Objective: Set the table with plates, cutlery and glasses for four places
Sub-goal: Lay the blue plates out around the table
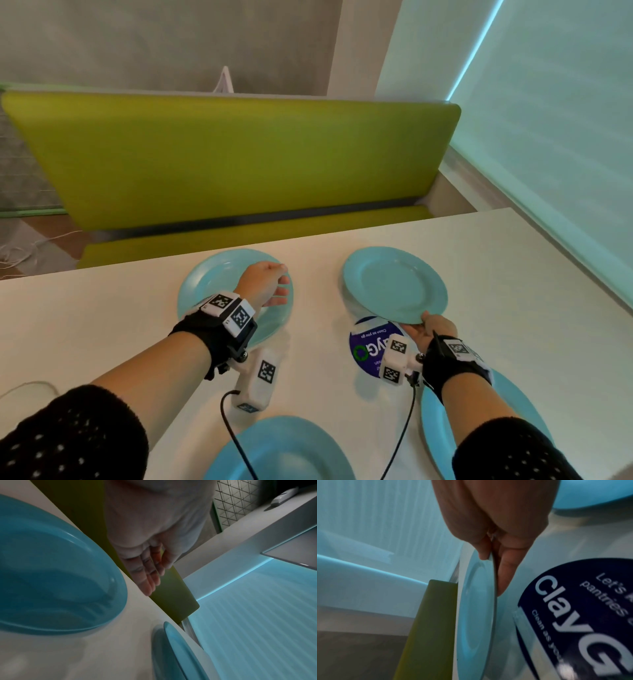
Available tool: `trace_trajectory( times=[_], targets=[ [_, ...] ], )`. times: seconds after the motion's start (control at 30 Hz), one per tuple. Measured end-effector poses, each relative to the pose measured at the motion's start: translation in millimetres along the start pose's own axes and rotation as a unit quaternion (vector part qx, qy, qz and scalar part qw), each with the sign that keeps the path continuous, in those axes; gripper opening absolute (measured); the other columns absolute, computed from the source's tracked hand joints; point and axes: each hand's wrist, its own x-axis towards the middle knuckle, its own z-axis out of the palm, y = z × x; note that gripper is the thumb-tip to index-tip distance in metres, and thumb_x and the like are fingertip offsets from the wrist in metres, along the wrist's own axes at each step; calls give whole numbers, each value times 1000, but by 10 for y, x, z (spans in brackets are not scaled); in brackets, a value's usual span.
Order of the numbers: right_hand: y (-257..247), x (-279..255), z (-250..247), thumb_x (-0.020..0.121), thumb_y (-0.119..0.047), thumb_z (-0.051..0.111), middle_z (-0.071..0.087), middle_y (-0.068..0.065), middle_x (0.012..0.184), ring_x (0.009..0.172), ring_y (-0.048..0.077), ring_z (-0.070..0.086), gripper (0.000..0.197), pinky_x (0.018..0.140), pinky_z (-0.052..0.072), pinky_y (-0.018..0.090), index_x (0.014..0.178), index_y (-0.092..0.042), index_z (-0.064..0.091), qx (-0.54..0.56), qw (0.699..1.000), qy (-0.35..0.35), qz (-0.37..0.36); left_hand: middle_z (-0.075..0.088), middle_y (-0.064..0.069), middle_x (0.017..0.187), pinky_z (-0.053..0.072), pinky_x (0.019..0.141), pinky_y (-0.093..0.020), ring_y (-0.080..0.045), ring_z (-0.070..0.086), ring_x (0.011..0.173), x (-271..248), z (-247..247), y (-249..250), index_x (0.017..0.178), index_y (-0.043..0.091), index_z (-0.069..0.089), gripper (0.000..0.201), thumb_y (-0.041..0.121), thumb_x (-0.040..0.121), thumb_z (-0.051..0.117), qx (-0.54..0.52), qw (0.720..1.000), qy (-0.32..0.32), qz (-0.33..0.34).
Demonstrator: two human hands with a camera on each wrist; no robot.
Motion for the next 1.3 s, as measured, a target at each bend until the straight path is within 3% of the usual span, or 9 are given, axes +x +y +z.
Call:
trace_trajectory(
  times=[0.07,0.4,0.63,0.77,0.93,1.13,1.3],
  targets=[
    [-16,84,-65,101,-4,27,28,18,151,136,34,36,44,106,39,41,144,2,22,2,1000,4,-1,58,-4,80,53,61,-28,-17,55,65,18,68,-17,100,9,55,13,19,97,48,14,1000,-3,-1],
    [7,408,-32,101,-9,34,33,19,148,134,34,39,42,111,35,42,141,5,30,-61,997,41,-6,58,-3,79,52,61,-27,-16,55,65,105,244,-32,101,8,57,15,19,97,48,48,999,-3,-7],
    [-28,583,-27,96,-18,50,45,20,140,128,34,47,45,107,41,43,133,5,42,-86,994,60,-34,59,-4,81,53,63,-28,-17,56,68,115,231,-74,103,7,57,16,20,97,48,53,999,-1,-13],
    [-39,651,21,89,-21,61,60,18,116,111,39,59,43,96,49,48,122,5,53,-104,989,89,-49,60,-5,85,53,61,-26,-17,57,69,107,236,-80,103,8,57,16,20,97,48,61,998,2,-17],
    [-5,683,72,88,-18,64,56,12,104,111,36,59,45,95,51,45,125,4,52,-78,993,79,-35,58,-2,82,52,54,-21,-14,55,66,81,266,-78,104,8,56,16,20,98,47,65,998,0,-18],
    [-27,684,119,84,-18,68,58,19,123,110,35,60,50,92,53,40,126,3,51,-83,994,73,-28,59,-3,83,52,59,-23,-15,56,69,54,250,-85,104,8,56,16,20,98,47,67,998,3,-19],
    [-31,650,158,83,-21,69,58,18,119,110,35,60,53,89,53,37,127,2,50,-107,993,50,-25,60,-6,87,53,63,-27,-17,57,70,14,209,-106,102,8,56,16,20,97,48,57,998,4,-25]
  ],
)
